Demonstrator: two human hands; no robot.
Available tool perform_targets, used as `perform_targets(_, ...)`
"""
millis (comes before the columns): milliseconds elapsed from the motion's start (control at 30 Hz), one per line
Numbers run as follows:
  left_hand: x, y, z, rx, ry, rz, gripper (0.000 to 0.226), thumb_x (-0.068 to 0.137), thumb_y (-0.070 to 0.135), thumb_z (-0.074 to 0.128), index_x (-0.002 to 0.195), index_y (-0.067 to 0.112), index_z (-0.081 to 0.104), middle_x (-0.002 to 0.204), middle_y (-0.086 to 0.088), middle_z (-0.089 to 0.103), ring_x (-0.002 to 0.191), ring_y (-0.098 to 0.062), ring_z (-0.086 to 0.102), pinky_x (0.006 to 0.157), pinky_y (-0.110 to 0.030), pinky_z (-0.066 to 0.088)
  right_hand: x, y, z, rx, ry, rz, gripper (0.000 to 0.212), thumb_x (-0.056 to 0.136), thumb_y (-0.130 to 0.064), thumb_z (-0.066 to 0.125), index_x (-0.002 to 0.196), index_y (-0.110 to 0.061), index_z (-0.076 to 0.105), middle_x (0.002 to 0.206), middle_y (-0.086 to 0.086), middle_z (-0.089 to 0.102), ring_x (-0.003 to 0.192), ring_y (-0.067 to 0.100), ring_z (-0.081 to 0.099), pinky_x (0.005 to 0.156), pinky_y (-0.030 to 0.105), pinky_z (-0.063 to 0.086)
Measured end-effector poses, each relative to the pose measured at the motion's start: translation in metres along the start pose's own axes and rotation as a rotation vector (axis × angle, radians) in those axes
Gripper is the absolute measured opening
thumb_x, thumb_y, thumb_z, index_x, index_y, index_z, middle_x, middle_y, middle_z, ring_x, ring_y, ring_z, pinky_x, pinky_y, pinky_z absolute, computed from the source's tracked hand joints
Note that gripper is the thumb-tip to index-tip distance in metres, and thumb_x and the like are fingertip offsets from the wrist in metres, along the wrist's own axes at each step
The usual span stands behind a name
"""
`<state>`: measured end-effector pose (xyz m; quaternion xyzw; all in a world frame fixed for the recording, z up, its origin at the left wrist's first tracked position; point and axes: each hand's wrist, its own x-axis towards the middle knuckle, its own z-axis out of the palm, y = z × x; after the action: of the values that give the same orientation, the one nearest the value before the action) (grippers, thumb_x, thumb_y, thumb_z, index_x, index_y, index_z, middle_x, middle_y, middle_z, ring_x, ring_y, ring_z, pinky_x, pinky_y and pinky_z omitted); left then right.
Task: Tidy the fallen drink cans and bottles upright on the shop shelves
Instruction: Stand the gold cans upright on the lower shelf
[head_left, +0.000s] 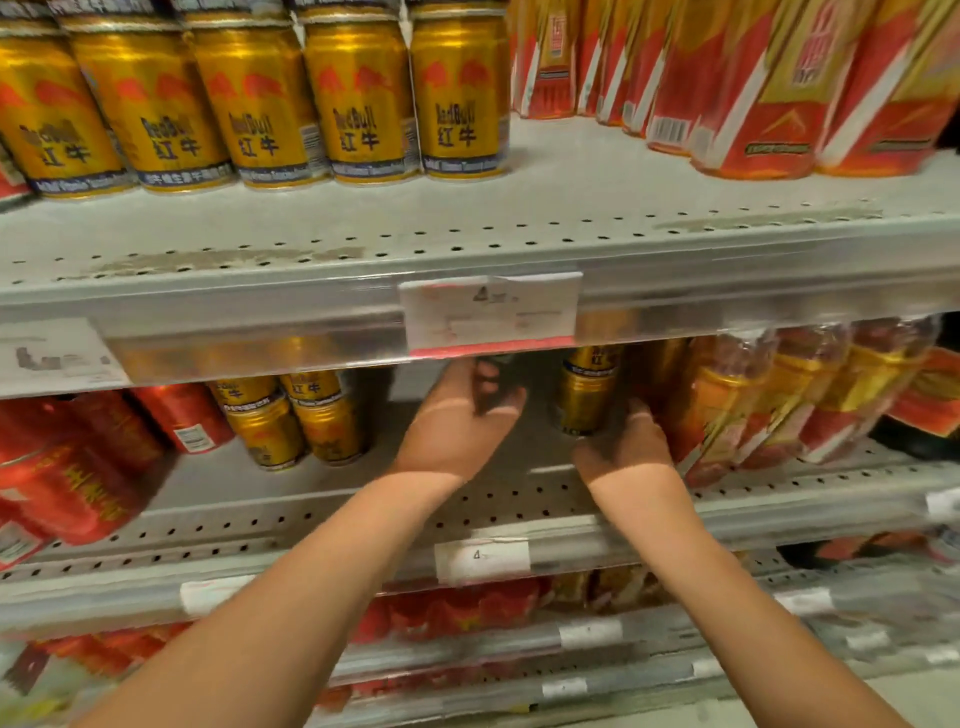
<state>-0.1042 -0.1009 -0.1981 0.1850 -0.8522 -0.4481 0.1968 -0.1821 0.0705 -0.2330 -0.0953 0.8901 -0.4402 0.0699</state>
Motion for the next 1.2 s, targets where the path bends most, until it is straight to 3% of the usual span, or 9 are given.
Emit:
perform_targets(167, 0.025, 0.038, 0.046, -0.127, -0.171, 0.003, 0.040, 0.083, 0.055, 0.075, 0.116, 0.056, 0.054, 0.112, 0.035, 0.060, 0.104, 0.018, 0.056, 0.092, -0.014, 0.046, 0.017, 0.004, 0.001, 0.051, -0.092, -0.040, 0.072, 0.085, -0.026, 0.069, 0.147, -0.013, 0.036, 0.134, 0.017, 0.056, 0.120, 0.035, 0.057, 0.095, 0.035, 0.047)
perform_targets(333, 0.036, 0.053, 0.069, -0.102, -0.093, -0.053, 0.035, 0.082, 0.046, 0.080, 0.112, 0.035, 0.068, 0.099, 0.023, 0.069, 0.088, 0.014, 0.063, 0.077, -0.004, 0.046, 0.026, 0.011, -0.002, 0.016, -0.230, -0.108, 0.075, 0.085, -0.033, 0.067, 0.150, -0.022, 0.032, 0.133, 0.008, 0.054, 0.119, 0.029, 0.058, 0.088, 0.030, 0.045)
perform_targets(400, 0.035, 0.052, 0.064, -0.094, -0.102, -0.075, 0.035, 0.083, 0.044, 0.080, 0.114, 0.033, 0.070, 0.104, 0.017, 0.073, 0.093, 0.006, 0.067, 0.084, -0.011, 0.049, 0.029, 0.015, -0.005, 0.054, -0.214, -0.132, 0.065, 0.086, -0.029, 0.069, 0.144, -0.022, 0.040, 0.127, 0.007, 0.059, 0.115, 0.028, 0.060, 0.087, 0.029, 0.045)
perform_targets(633, 0.023, 0.045, 0.020, -0.053, -0.321, -0.133, 0.050, 0.080, 0.052, 0.081, 0.125, 0.048, 0.060, 0.114, 0.033, 0.067, 0.103, 0.016, 0.062, 0.082, -0.006, 0.046, 0.031, 0.016, -0.002, 0.095, -0.302, -0.203, 0.085, 0.084, -0.040, 0.072, 0.155, -0.030, 0.027, 0.142, 0.002, 0.053, 0.125, 0.022, 0.053, 0.093, 0.029, 0.044)
perform_targets(800, 0.016, 0.045, 0.014, -0.070, -0.316, -0.139, 0.042, 0.081, 0.050, 0.081, 0.110, 0.056, 0.051, 0.095, 0.051, 0.060, 0.090, 0.032, 0.053, 0.065, 0.007, 0.039, 0.039, 0.009, -0.001, 0.076, -0.397, -0.257, 0.060, 0.083, -0.039, 0.074, 0.132, -0.040, 0.042, 0.098, -0.027, 0.056, 0.081, -0.003, 0.052, 0.062, 0.009, 0.035)
perform_targets(933, 0.012, 0.035, 0.020, -0.058, -0.201, -0.091, 0.059, 0.077, 0.057, 0.081, 0.123, 0.053, 0.044, 0.111, 0.035, 0.056, 0.091, 0.032, 0.051, 0.065, 0.005, 0.043, 0.042, 0.012, -0.002, 0.009, -0.475, -0.273, 0.066, 0.082, -0.036, 0.073, 0.133, -0.053, 0.035, 0.100, -0.029, 0.054, 0.089, 0.000, 0.054, 0.070, 0.018, 0.040)
perform_targets(1033, 0.011, 0.031, 0.022, -0.066, -0.122, -0.072, 0.068, 0.077, 0.055, 0.083, 0.133, 0.043, 0.044, 0.116, 0.030, 0.057, 0.101, 0.019, 0.057, 0.073, -0.006, 0.049, 0.039, 0.016, 0.001, 0.020, -0.466, -0.282, 0.079, 0.083, -0.032, 0.073, 0.150, -0.039, 0.031, 0.128, -0.011, 0.061, 0.111, 0.011, 0.058, 0.088, 0.029, 0.047)
perform_targets(1100, 0.010, 0.029, 0.022, -0.054, -0.090, -0.078, 0.072, 0.077, 0.056, 0.082, 0.136, 0.040, 0.044, 0.119, 0.028, 0.057, 0.106, 0.012, 0.056, 0.080, -0.012, 0.049, 0.036, 0.014, 0.004, 0.054, -0.413, -0.286, 0.073, 0.084, -0.034, 0.074, 0.147, -0.034, 0.037, 0.129, -0.006, 0.063, 0.115, 0.016, 0.061, 0.094, 0.037, 0.051)
perform_targets(1200, 0.004, 0.029, 0.023, 0.024, -0.027, -0.063, 0.067, 0.077, 0.063, 0.078, 0.130, 0.043, 0.043, 0.110, 0.033, 0.054, 0.094, 0.028, 0.051, 0.066, 0.000, 0.045, 0.033, 0.009, 0.009, 0.062, -0.344, -0.291, 0.059, 0.083, -0.039, 0.074, 0.133, -0.036, 0.044, 0.115, -0.009, 0.067, 0.105, 0.017, 0.065, 0.089, 0.044, 0.055)
